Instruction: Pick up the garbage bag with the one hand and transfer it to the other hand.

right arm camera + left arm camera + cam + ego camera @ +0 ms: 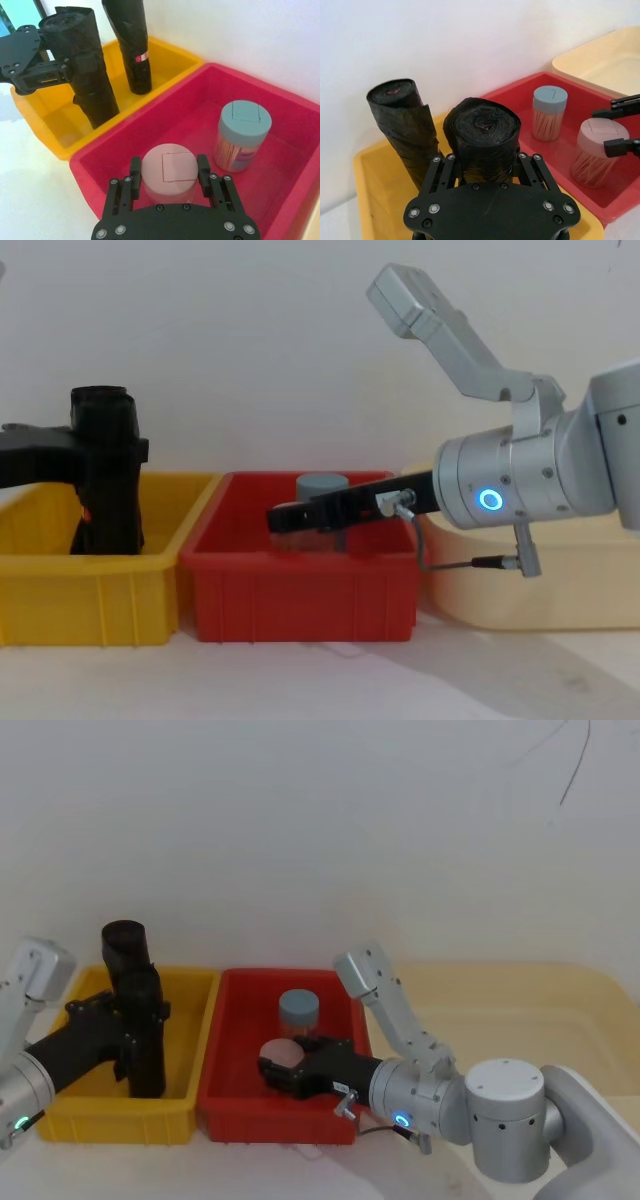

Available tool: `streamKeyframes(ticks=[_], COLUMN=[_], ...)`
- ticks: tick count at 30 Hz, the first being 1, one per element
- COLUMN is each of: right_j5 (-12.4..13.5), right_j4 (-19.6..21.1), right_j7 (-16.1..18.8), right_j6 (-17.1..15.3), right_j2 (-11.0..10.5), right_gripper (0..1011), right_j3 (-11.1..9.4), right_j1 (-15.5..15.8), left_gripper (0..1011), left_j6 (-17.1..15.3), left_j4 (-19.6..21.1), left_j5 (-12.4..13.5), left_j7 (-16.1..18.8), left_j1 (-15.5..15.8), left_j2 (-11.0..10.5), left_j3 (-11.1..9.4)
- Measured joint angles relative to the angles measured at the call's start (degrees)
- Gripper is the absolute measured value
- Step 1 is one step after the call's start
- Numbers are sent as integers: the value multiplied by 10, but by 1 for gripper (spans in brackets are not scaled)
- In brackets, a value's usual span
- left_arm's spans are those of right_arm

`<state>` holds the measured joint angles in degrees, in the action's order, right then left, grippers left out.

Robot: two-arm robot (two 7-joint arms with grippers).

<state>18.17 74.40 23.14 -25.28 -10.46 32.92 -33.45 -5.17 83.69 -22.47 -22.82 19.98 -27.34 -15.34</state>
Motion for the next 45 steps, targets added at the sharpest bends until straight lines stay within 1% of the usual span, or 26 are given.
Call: streamKeyframes(ticks=[4,8,13,18,20,22,24,25,29,35,36,38,41,44,45], right_j5=[2,5,8,11,12,11,11,11,8,0,0,-3,-8,-13,-14], right_j4=[6,16,31,57,60,74,82,88,103,131,131,139,149,160,162], right_j7=[4,6,8,6,5,0,-3,-7,-17,-42,-42,-51,-65,-81,-83], right_j6=[6,14,25,39,41,48,51,54,58,61,61,61,59,54,53], right_j2=[-1,-2,-3,-8,-9,-13,-15,-18,-24,-37,-37,-42,-48,-55,-57], right_gripper=[656,656,656,656,656,656,656,656,656,656,656,656,656,656,656], right_j3=[-1,-3,-9,-18,-20,-26,-31,-35,-45,-70,-70,-80,-90,-105,-109], right_j1=[-1,-3,-7,-15,-17,-20,-23,-25,-28,-30,-30,-30,-28,-25,-24], left_gripper=[485,485,485,485,485,485,485,485,485,485,485,485,485,485,485], left_j6=[4,8,10,14,14,18,19,22,28,44,47,52,64,72,77], left_j4=[6,19,35,54,56,61,61,61,58,35,31,24,0,-14,-25], left_j5=[1,2,2,1,1,-1,-2,-3,-5,-10,-10,-11,-14,-16,-17], left_j7=[0,0,1,4,4,4,3,1,-5,-25,-28,-33,-48,-57,-63], left_j1=[-1,0,7,27,30,47,56,67,86,136,141,151,180,197,207], left_j2=[-1,-2,-3,-2,-2,1,3,5,10,27,29,34,48,57,63], left_j3=[3,10,19,28,29,30,30,30,27,11,9,5,-8,-15,-21])
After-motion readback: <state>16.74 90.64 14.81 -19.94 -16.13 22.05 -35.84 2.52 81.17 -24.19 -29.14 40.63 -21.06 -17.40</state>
